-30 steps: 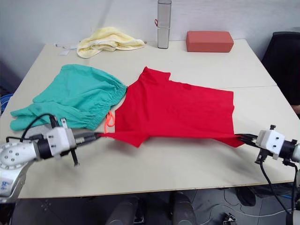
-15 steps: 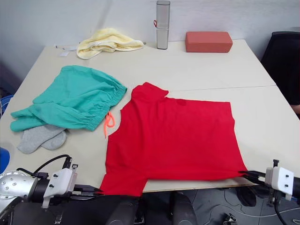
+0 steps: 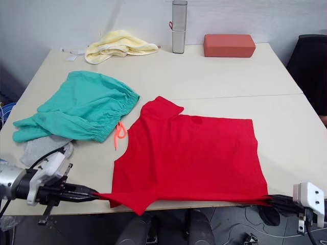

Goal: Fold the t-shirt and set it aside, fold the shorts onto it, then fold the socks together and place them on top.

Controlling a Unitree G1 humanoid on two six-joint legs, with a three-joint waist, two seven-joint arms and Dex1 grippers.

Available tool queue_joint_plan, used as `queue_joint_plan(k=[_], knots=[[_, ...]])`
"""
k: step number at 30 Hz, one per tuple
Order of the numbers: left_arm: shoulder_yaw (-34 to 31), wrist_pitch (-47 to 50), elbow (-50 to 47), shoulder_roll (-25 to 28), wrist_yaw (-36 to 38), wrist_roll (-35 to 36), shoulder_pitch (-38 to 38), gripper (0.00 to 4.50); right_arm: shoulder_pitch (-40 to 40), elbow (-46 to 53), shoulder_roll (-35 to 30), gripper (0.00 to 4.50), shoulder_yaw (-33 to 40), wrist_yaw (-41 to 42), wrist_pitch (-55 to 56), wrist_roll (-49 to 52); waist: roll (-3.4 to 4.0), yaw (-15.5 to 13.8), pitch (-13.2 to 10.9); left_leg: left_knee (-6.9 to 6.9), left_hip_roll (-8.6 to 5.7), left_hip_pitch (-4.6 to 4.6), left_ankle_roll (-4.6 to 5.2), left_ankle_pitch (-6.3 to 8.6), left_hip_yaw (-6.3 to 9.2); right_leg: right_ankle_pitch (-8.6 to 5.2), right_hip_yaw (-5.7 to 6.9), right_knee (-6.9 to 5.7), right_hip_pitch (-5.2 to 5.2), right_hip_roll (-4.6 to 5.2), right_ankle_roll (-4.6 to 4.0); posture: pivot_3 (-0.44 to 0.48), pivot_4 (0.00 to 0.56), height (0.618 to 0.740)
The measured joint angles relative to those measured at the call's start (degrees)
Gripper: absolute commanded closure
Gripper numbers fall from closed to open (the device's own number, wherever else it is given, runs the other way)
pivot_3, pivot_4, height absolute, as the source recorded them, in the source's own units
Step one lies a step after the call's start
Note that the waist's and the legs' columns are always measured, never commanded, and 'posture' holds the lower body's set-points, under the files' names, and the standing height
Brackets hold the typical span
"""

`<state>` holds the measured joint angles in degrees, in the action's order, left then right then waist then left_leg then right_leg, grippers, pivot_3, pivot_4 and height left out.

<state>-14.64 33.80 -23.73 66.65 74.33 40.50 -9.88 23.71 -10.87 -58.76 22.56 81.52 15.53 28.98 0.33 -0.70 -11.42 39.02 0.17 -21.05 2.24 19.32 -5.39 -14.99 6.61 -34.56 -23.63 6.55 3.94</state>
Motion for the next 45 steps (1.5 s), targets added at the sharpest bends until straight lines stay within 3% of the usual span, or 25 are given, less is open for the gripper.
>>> queue_joint_plan(k=[5, 9, 18, 21, 26, 28, 32, 35, 38, 40, 42, 45], knots=[[8.1, 2.2, 4.6, 0.7, 0.3, -3.6, 8.6, 4.49, -2.7, 1.2, -1.5, 4.5, -1.9, 0.2, -8.9, -0.8, 0.0, -0.2, 0.0, 0.0, 0.01, -0.03, -0.06, 0.01, 0.0, 0.0, 0.01, -0.04, -0.04, 0.0, 0.0, 0.0, 0.15, 0.74], [13.1, 6.5, 7.2, -1.7, -2.4, -5.1, 15.9, 4.49, -7.1, 1.3, -1.5, 4.5, -3.7, -1.1, -13.9, -2.4, -0.01, -0.6, 0.0, 0.01, 0.0, -0.02, -0.06, 0.0, -0.02, 0.01, -0.02, -0.1, -0.04, 0.0, 0.02, 0.0, 0.15, 0.74], [17.0, 10.1, 8.7, -4.8, -6.0, -8.1, 20.0, 4.49, -12.9, 1.4, -0.9, 4.5, -5.9, -4.5, -20.0, -4.7, -0.01, -0.6, 0.0, 0.02, -0.01, -0.04, -0.02, -0.06, -0.05, 0.01, -0.01, -0.15, -0.07, -0.01, 0.02, 0.0, 0.15, 0.74], [16.9, 10.3, 8.8, -6.3, -8.0, -8.8, 20.2, 3.87, -13.1, 1.7, -0.2, 4.5, -6.2, -4.8, -21.0, -4.8, -0.01, -0.7, 0.0, 0.03, -0.01, -0.02, -0.01, -0.06, -0.05, 0.01, -0.02, -0.16, -0.05, -0.01, 0.03, 0.0, 0.15, 0.74], [13.5, 8.0, 8.8, -9.8, -10.9, -9.0, 18.6, 2.31, -12.8, 2.9, 2.7, 3.23, -4.1, -6.3, -20.9, -4.3, -0.15, -0.7, 0.0, 0.03, 0.0, -0.03, -0.04, -0.07, -0.04, 0.02, -0.02, -0.18, -0.07, -0.01, 0.03, 0.0, 0.15, 0.74], [9.9, 4.5, 8.7, -11.7, -11.3, -8.9, 17.7, 2.29, -12.3, 3.4, 3.1, 2.54, -1.8, -6.8, -20.2, -3.8, -0.14, -0.6, 0.0, 0.03, 0.0, -0.04, -0.05, -0.06, -0.06, 0.02, -0.04, -0.18, -0.08, -0.01, 0.03, 0.0, 0.15, 0.74], [1.5, -0.6, 8.3, -14.2, -10.7, -6.7, 13.8, 2.29, -10.4, 7.2, 3.1, 2.54, 7.0, -6.5, -23.4, 1.9, -0.13, -0.6, 0.0, 0.01, 0.03, -0.03, -0.07, -0.05, -0.04, 0.02, -0.03, -0.17, -0.09, -0.01, 0.03, 0.0, 0.15, 0.74], [-2.1, -2.2, 5.9, -14.7, -9.1, -4.3, 11.2, 2.88, -8.8, 12.4, 3.1, 2.51, 11.8, -6.7, -28.6, 6.4, -0.14, -0.7, 0.0, 0.01, 0.04, -0.03, -0.23, 0.08, -0.02, 0.01, -0.04, -0.13, -0.07, 0.0, 0.02, 0.0, 0.15, 0.74], [-1.4, -5.8, 1.3, -15.0, -6.1, -3.9, 8.5, 3.8, -7.9, 18.2, 3.8, 3.13, 12.0, -6.4, -30.5, 8.4, -0.15, -0.8, 0.0, 0.01, 0.04, -0.01, -0.26, 0.1, -0.02, 0.01, -0.05, -0.09, -0.04, 0.0, 0.02, 0.0, 0.15, 0.74], [1.7, -9.3, -0.8, -15.6, -4.4, -5.3, 7.5, 4.39, -7.5, 20.8, 5.0, 3.8, 10.1, -5.7, -29.4, 7.8, -0.14, -0.9, 0.0, 0.01, 0.03, -0.02, -0.26, 0.1, -0.02, 0.01, -0.05, -0.06, -0.02, 0.0, 0.02, 0.0, 0.15, 0.74], [4.9, -11.6, -1.5, -17.8, -4.1, -6.5, 7.5, 4.5, -7.4, 21.9, 6.0, 4.46, 6.7, -4.7, -25.8, 5.1, -0.15, -0.9, 0.0, 0.01, 0.02, -0.02, -0.26, 0.11, -0.03, 0.02, -0.05, -0.05, -0.02, 0.0, 0.03, 0.0, 0.15, 0.74], [11.3, -15.9, -1.7, -20.2, -3.4, -9.7, 8.7, 4.5, -8.6, 21.7, 8.9, 4.46, 1.4, -3.8, -19.3, 1.1, -0.16, -0.8, 0.1, 0.01, 0.0, -0.02, -0.17, 0.05, -0.08, 0.03, -0.04, -0.1, -0.03, -0.01, 0.05, 0.0, 0.15, 0.74]])
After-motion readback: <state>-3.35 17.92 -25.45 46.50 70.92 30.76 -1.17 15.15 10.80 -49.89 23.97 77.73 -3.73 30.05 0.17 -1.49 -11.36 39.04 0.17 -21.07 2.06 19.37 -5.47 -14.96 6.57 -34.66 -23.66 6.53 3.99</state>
